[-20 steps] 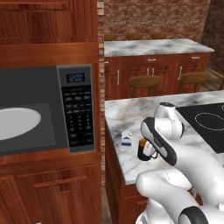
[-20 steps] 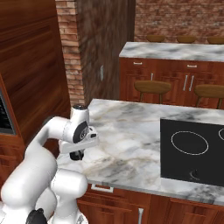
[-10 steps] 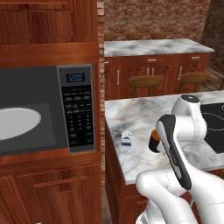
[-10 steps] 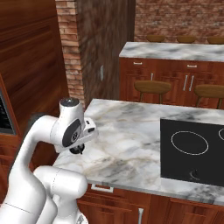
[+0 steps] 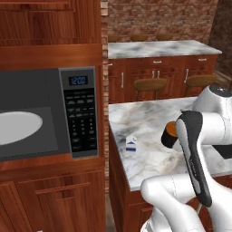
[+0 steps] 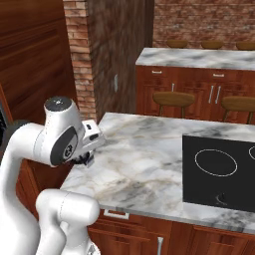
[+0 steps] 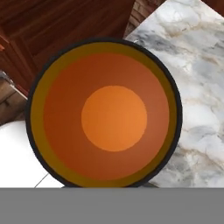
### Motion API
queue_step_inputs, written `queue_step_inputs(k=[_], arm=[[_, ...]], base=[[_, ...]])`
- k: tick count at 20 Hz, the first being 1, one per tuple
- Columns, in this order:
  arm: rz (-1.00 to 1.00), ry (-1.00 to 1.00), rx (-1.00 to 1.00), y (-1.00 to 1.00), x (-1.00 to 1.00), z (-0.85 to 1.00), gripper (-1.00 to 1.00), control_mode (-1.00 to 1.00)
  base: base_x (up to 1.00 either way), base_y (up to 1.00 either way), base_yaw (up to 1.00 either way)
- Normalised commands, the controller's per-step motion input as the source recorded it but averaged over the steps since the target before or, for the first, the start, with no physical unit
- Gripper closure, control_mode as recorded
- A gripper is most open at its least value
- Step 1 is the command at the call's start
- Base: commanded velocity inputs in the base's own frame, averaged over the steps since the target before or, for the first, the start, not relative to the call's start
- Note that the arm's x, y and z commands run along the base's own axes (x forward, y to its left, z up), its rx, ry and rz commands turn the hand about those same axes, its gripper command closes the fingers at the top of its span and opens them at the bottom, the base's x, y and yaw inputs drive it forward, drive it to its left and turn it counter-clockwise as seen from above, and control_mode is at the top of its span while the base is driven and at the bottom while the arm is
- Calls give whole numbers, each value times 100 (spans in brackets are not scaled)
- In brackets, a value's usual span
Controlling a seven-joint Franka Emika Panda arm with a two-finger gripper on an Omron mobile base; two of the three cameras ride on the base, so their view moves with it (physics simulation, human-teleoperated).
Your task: Place the microwavable item in the microwave. Then, close the microwave door and press the start button.
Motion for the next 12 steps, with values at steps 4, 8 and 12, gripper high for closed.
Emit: queue_step_inputs(k=[4,8,12], arm=[[0,5,0,0,-38,79,100,-100],[-1,12,0,0,-39,49,100,-100],[-9,12,0,0,-53,-9,100,-100]], base=[[0,0,0],[0,0,0],[0,0,0]])
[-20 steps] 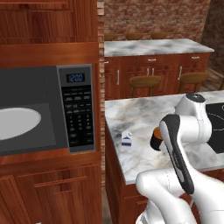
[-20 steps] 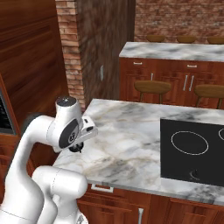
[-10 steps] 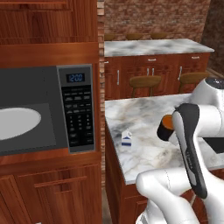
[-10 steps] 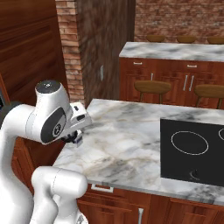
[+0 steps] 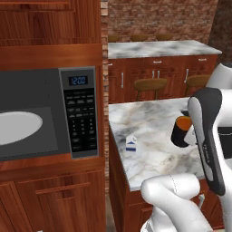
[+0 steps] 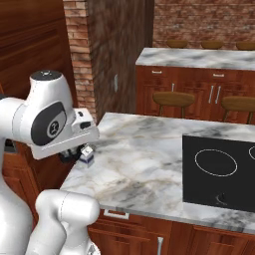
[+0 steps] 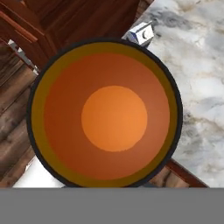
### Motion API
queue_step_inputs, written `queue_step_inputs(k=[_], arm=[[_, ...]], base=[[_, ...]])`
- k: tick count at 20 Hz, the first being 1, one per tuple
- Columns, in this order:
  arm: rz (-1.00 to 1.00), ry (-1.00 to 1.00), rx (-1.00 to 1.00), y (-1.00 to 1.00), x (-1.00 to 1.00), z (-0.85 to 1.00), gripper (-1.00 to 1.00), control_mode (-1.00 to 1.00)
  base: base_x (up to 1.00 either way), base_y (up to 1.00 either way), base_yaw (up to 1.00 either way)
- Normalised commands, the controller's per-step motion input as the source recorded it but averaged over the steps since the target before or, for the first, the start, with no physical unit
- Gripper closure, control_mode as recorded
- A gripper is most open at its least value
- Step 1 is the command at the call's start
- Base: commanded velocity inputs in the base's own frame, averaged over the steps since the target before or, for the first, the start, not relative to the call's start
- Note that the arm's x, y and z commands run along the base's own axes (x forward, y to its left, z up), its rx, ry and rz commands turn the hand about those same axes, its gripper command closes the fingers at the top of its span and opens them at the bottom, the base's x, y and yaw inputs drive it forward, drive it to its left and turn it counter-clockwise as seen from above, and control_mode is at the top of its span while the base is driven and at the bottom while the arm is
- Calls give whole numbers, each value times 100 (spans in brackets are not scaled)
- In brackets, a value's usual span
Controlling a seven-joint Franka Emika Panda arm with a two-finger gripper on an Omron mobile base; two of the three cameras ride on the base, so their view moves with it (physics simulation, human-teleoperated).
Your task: Place the microwavable item in the microwave. Then, close the microwave door and press the start button.
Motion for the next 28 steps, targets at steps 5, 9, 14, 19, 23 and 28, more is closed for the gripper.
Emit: queue_step_inputs(k=[5,9,14,19,23,28], arm=[[-2,19,0,1,-31,-47,100,-100],[0,0,1,0,-46,-27,100,-100],[0,-1,0,0,-20,-1,100,100],[0,0,0,0,0,0,100,100],[0,0,0,0,0,0,100,100],[0,0,0,0,0,0,100,100]], base=[[0,0,0],[0,0,0],[-80,15,0],[-94,84,0],[-25,100,0],[4,100,0]])
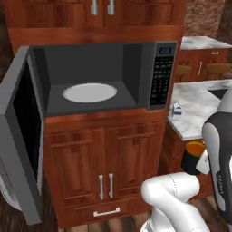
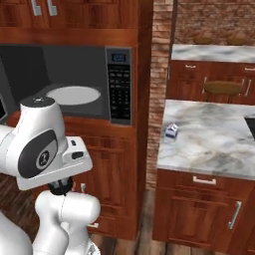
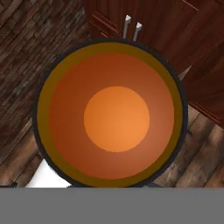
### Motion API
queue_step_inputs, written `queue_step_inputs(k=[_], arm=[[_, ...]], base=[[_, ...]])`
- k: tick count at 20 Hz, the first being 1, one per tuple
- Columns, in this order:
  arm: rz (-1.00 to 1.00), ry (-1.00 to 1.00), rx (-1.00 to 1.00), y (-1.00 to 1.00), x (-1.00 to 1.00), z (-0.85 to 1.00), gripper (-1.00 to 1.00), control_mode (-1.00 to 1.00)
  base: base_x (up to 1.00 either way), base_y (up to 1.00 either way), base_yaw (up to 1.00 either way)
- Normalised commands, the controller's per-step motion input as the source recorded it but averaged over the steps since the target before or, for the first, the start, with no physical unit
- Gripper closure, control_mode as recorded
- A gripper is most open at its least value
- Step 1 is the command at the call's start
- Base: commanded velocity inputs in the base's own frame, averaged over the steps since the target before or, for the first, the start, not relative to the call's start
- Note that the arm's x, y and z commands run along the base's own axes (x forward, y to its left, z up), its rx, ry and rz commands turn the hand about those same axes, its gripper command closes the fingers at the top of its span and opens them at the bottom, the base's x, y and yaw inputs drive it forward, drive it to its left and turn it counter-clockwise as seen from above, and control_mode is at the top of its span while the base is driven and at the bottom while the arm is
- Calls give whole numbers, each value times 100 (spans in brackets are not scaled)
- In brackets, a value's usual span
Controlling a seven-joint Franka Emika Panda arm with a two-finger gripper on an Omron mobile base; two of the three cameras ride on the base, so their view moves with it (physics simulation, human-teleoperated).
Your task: Place the microwavable item in the microwave. Then, close the microwave door and press the start button.
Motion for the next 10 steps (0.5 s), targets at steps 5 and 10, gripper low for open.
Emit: queue_step_inputs(k=[5,10], arm=[[0,0,0,0,0,0,100,100],[0,0,0,0,0,0,100,100]], base=[[17,77,0],[7,45,1]])
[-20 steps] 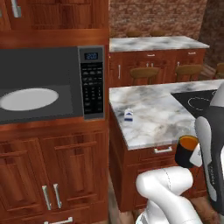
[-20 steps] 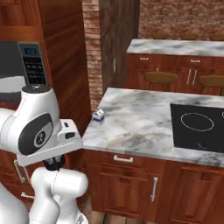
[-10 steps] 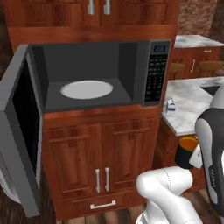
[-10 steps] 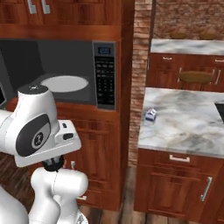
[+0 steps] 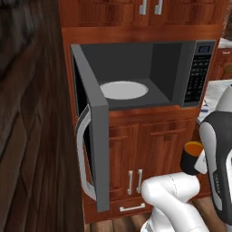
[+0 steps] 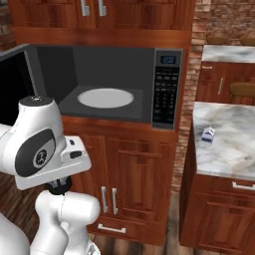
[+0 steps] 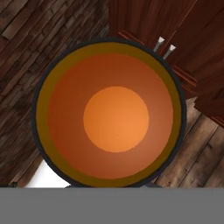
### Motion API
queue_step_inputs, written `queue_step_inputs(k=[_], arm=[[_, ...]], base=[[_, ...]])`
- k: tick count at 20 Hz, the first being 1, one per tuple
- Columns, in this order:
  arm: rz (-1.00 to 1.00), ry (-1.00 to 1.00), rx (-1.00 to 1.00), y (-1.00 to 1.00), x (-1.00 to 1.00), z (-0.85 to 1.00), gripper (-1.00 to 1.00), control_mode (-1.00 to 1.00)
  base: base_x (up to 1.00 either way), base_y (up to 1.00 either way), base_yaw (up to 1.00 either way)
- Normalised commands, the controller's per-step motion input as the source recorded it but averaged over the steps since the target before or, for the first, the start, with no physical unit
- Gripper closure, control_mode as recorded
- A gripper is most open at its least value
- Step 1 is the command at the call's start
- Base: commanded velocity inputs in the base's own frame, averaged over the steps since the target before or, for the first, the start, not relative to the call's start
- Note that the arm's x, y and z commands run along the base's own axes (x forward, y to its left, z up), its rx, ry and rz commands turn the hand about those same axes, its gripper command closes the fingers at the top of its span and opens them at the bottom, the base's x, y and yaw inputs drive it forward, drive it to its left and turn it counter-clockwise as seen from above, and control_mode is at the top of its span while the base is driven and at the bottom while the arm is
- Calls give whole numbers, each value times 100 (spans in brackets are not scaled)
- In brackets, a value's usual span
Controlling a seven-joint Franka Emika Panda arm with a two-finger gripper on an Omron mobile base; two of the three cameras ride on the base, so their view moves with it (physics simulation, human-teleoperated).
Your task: Place the microwavable item in the microwave. Then, close the microwave door and press the start button.
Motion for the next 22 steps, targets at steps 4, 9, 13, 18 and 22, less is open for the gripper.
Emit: queue_step_inputs(k=[4,9,13,18,22], arm=[[0,0,0,0,0,0,100,100],[0,0,0,0,0,0,100,100],[0,0,0,0,0,0,100,100],[0,0,0,0,0,0,100,100],[0,0,0,0,0,0,100,100]], base=[[18,13,1],[23,5,1],[35,1,1],[15,0,2],[0,0,2]])
